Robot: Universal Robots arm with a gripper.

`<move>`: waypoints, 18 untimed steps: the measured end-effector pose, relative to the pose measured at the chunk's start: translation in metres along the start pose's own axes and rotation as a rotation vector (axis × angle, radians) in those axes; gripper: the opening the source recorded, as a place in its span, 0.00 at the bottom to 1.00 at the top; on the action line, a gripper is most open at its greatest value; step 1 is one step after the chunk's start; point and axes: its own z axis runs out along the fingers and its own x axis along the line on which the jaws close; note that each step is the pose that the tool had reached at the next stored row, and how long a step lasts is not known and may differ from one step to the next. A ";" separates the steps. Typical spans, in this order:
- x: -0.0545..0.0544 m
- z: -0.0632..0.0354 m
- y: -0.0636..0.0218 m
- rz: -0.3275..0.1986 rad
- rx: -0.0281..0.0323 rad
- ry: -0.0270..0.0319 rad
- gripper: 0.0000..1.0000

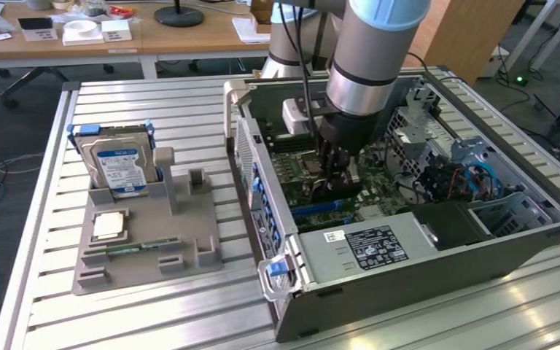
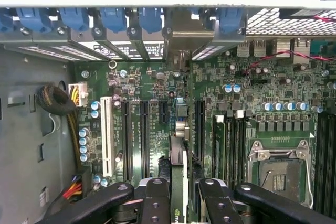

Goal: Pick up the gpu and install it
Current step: 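Insert the gpu into the slot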

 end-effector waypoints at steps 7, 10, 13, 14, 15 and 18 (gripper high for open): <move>0.000 0.0064 0.0003 0.000 0.0000 -0.0001 0.26; 0.000 0.0069 0.0004 0.000 -0.0001 0.0003 0.26; 0.000 0.0077 0.0004 0.000 0.0002 -0.0003 0.26; 0.000 0.0086 0.0004 0.000 0.0001 -0.0003 0.26; 0.000 0.0092 0.0005 0.000 0.0000 0.0000 0.26; 0.000 0.0093 0.0005 0.000 -0.0002 0.0004 0.26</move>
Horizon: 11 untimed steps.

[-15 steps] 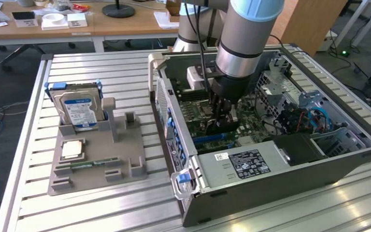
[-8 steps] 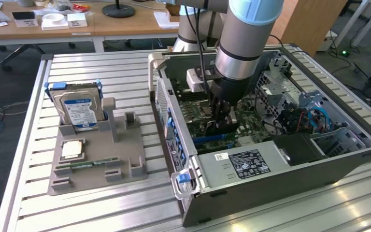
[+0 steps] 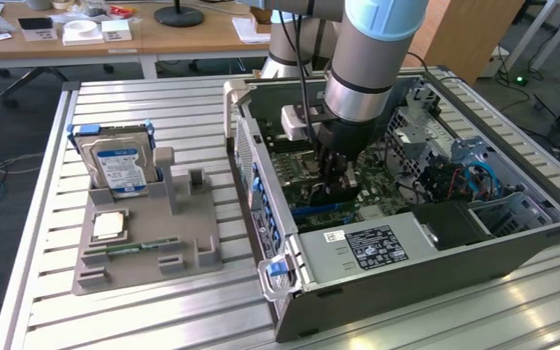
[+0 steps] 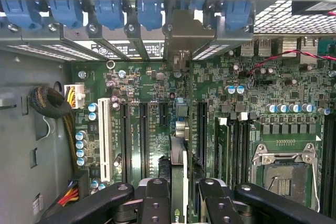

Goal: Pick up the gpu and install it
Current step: 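Insert the gpu into the slot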

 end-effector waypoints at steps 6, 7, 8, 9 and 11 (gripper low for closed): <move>0.000 0.0022 0.0001 0.000 0.0002 -0.0004 0.26; 0.000 0.0021 0.0000 0.000 0.0001 -0.0002 0.26; 0.000 0.0021 0.0001 0.000 0.0000 -0.0002 0.26; 0.000 0.0021 0.0001 0.000 0.0001 -0.0001 0.26; 0.000 0.0023 0.0003 0.000 0.0001 -0.0002 0.26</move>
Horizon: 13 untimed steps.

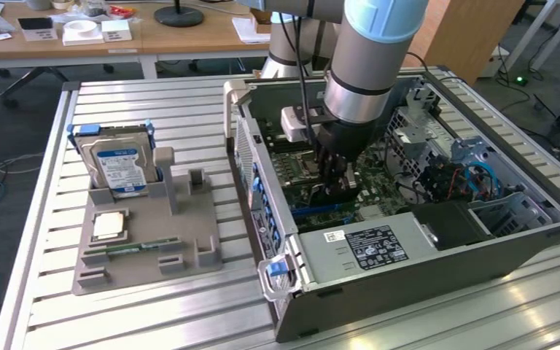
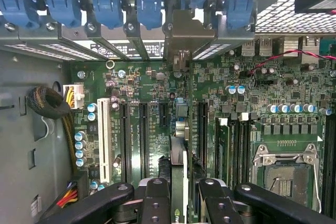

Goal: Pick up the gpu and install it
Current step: 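Insert the gpu into the slot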

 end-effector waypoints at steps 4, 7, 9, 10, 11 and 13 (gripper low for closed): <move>0.000 0.0010 0.0004 0.000 0.0000 0.0001 0.26; 0.000 0.0020 0.0006 0.000 0.0002 -0.0003 0.26; 0.000 0.0021 0.0007 0.000 0.0000 0.0000 0.26; 0.000 0.0021 0.0007 0.000 0.0000 0.0000 0.26; 0.000 0.0022 0.0007 0.000 0.0000 -0.0001 0.26; 0.000 0.0022 0.0007 0.000 0.0000 -0.0001 0.26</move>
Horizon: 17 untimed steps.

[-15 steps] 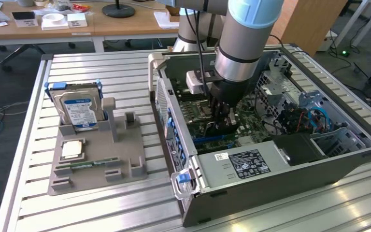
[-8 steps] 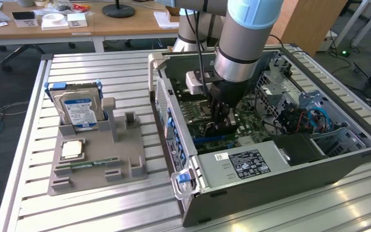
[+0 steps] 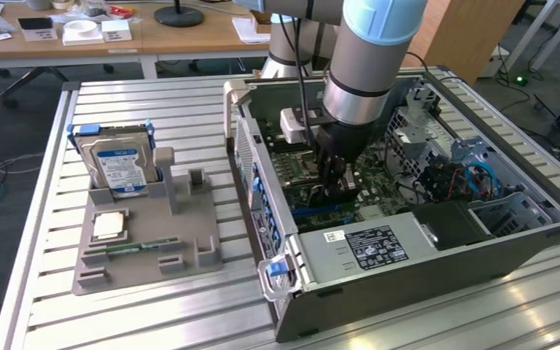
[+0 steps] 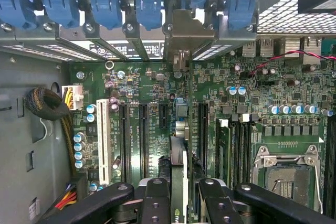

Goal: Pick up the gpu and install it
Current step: 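Insert the gpu into the slot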

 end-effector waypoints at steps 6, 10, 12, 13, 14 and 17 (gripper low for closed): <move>0.000 0.0009 0.0000 0.000 0.0000 0.0001 0.26; 0.000 0.0016 0.0002 0.000 -0.0001 0.0001 0.26; 0.000 0.0016 0.0003 0.000 -0.0001 0.0002 0.26; 0.000 0.0017 0.0002 0.000 0.0000 0.0000 0.26; 0.000 0.0017 0.0003 0.000 0.0000 -0.0010 0.26; 0.000 0.0018 0.0003 0.000 0.0000 -0.0037 0.26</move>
